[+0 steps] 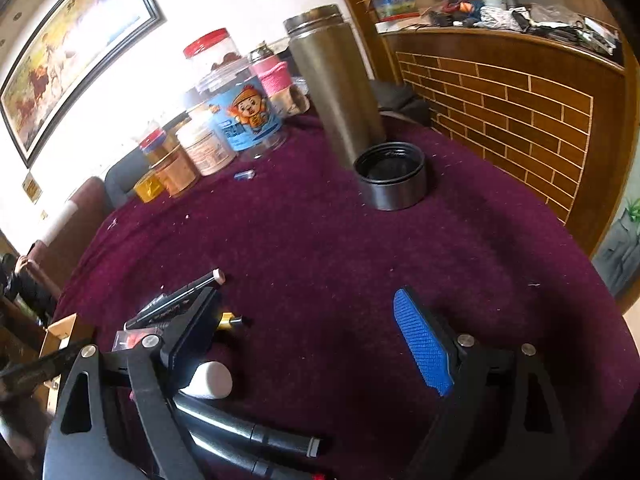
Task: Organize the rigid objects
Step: 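Grasp the long white marker with the left gripper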
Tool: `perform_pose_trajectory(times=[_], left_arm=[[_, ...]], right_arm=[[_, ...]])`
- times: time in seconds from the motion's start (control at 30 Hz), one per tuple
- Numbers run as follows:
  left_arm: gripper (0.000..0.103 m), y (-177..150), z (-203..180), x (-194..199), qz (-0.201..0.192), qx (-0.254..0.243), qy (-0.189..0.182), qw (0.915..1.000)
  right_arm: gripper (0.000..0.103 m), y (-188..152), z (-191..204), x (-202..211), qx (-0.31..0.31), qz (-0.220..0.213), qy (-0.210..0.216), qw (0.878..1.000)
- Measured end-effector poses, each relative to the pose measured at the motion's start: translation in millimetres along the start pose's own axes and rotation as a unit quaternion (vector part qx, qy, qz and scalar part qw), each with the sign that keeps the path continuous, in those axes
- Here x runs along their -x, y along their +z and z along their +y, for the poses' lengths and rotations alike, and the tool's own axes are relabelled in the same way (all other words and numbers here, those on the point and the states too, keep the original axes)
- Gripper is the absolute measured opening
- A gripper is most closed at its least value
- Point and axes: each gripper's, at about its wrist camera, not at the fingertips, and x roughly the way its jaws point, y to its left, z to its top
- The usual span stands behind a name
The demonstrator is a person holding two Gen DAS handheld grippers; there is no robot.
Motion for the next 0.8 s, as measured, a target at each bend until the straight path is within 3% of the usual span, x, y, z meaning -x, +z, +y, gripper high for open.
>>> perform_pose_trajectory(times=[0.1, 0.23, 0.27, 0.3, 0.37, 0.43, 0.5, 0.67, 0.8], left_arm=[[0.075, 9.3, -6.3, -27.4, 0.016, -0.013, 0.029, 0.9993], [0.076, -7.1, -14.0, -30.4, 0.037, -0.031, -0.002, 0.9988], [0.072, -14.8, -17.6, -23.9, 0.042, -0.050, -0.009, 0.9978], [0.062, -23.5, -18.9, -19.7, 0.054, -0.059, -0.015, 0.9967], [0.055, -43.6, -27.9, -9.7, 0.055, -0.113, 0.019, 0.9918], [0.047, -61.6, -32.9, 5.1, 0.058, -0.142, 0.009, 0.9882], [0.039, -74.8, -30.6, 22.0, 0.069, -0.140, -0.016, 0.9877], [0.039, -85.7, -24.3, 57.2, 0.029, -0.109, -0.041, 0.9927], [0.041, -94.5, -46.4, 62.0, 0.021, -0.117, -0.062, 0.9910]], right_arm=[[0.088, -2.3, 2.3, -3.1, 0.008, 0.009, 0.004, 1.000], [0.088, -3.2, 4.7, -6.9, 0.015, 0.018, 0.007, 1.000], [0.088, -3.4, 4.5, -7.4, 0.015, 0.020, 0.007, 1.000], [0.088, -3.6, 4.1, -8.2, 0.014, 0.024, 0.007, 1.000], [0.088, -3.4, 3.4, -9.6, 0.012, 0.030, 0.009, 0.999], [0.088, -3.2, 1.9, -10.2, 0.007, 0.033, 0.011, 0.999], [0.088, -3.2, -0.3, -10.4, 0.002, 0.035, 0.012, 0.999], [0.088, -2.9, -2.1, -11.8, -0.004, 0.040, 0.011, 0.999], [0.088, -3.5, -0.3, -12.4, 0.000, 0.041, 0.009, 0.999]])
